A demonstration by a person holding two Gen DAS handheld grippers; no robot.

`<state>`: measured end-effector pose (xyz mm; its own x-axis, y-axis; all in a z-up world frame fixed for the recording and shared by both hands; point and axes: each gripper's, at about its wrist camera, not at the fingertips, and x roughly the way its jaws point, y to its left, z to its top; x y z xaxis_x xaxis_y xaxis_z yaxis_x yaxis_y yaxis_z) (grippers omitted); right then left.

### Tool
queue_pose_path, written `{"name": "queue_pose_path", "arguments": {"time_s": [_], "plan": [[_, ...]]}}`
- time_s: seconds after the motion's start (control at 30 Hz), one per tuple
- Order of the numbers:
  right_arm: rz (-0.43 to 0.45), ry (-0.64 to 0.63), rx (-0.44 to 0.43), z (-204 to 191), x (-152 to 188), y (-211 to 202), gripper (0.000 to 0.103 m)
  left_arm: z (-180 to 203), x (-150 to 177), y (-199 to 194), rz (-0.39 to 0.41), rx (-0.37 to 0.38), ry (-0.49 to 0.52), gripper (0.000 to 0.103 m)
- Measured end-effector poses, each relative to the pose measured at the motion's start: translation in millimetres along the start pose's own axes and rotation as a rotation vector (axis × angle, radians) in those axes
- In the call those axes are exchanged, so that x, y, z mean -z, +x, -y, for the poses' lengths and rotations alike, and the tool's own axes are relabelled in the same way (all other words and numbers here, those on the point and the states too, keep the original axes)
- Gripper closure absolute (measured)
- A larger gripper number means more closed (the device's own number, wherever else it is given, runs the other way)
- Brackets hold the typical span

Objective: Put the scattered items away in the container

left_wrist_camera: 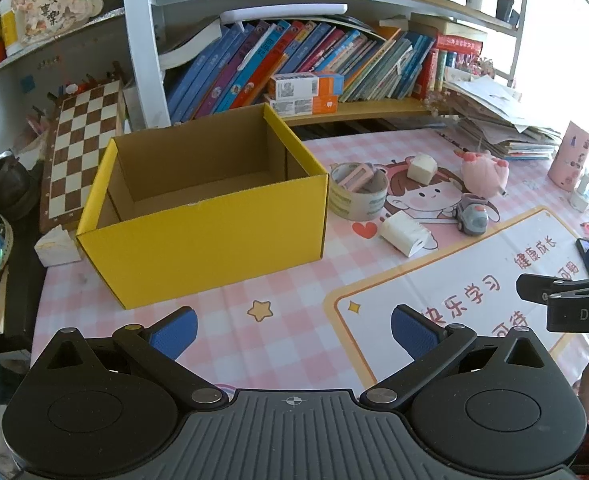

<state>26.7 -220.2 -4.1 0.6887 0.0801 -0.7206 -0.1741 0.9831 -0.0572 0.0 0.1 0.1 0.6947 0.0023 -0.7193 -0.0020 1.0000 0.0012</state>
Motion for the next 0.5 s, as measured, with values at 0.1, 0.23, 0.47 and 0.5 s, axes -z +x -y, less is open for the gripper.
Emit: {"name": "queue_pose_path", "arguments": {"time_s": [0.1,0.23,0.47,0.5], "plan": [[0.000,0.000,0.000,-0.2,0.2,0.0,0.000,-0.8,-0.7,-0.2,-0.005,0.006,-0.007,0.000],[-0.001,0.000,0.000,-0.2,0.4,-0.8,0.000,3.4,1.9,0.3,-0.006,0.003,-0.006,0.000],[0.001,-0.001,0.000,0.6,-1.4,-1.0,0.000,0.5,1.8,0.5,-0.003,0.004,0.001,0.000],[0.002,-0.001,0.000,0.6,-0.8,-1.6,0.000,1.1,1.3,-0.7,-0.003,0.004,0.001,0.000]]}}
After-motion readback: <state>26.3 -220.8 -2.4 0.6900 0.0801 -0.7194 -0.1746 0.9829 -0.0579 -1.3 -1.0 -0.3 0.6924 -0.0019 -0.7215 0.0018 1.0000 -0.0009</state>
